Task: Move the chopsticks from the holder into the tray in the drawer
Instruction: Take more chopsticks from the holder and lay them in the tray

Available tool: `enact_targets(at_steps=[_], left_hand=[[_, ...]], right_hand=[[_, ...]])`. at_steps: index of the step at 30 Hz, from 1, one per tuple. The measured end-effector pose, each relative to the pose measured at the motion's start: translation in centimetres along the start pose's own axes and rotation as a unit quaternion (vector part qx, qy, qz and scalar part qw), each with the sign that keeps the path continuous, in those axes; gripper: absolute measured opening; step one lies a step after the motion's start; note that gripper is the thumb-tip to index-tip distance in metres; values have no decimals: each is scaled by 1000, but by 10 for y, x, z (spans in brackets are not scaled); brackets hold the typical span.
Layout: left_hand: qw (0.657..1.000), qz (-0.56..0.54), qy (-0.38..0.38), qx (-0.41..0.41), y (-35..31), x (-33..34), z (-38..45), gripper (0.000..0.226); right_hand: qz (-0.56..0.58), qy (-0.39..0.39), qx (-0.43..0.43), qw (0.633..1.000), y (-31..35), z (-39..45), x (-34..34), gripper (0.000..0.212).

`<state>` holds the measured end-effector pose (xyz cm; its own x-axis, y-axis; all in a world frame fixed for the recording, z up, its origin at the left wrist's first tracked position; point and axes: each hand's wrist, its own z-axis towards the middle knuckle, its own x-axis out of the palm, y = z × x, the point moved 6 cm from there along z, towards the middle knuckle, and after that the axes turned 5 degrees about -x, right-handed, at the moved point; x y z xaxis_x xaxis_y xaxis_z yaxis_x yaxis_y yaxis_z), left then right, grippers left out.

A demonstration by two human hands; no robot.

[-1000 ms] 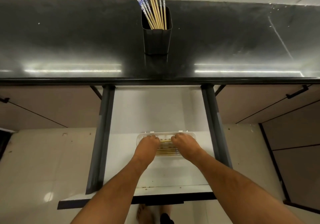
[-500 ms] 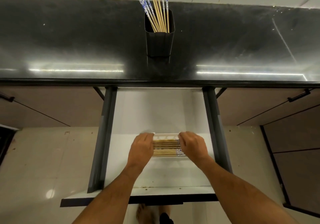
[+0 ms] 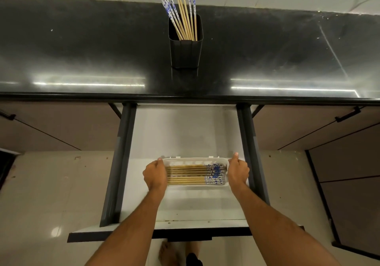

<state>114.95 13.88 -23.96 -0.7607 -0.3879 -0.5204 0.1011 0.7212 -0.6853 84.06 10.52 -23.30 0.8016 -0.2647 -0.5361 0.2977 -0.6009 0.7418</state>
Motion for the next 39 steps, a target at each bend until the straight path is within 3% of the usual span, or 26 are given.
enact_targets(at_steps=[15,19,23,28,32,36,39], left_hand=[[1000,14,22,-7,0,-4,1,31],[999,5,20,28,-14,-12,-3,29],[991,47,22,126,-56,-23,-10,29],[949,128,-4,287,-137,-41,-26,34],[901,174,-31,397,-196,-48,-37,38],[840,200,-85,497,-266,-62,-56,41],[817,192,-107,533,-305,-67,-65,37]], right_hand=[[-90,51,-27,994,9,3,7,48],[-157,65,-86,982,30,4,2,48],[-226,78,-217,947,85,-4,0,49],[-291,46,-394,871,175,-27,-12,31],[-326,11,-478,816,233,-42,-18,39],[-321,-17,-521,791,295,-58,-30,45],[-298,-40,-535,789,330,-61,-36,45]])
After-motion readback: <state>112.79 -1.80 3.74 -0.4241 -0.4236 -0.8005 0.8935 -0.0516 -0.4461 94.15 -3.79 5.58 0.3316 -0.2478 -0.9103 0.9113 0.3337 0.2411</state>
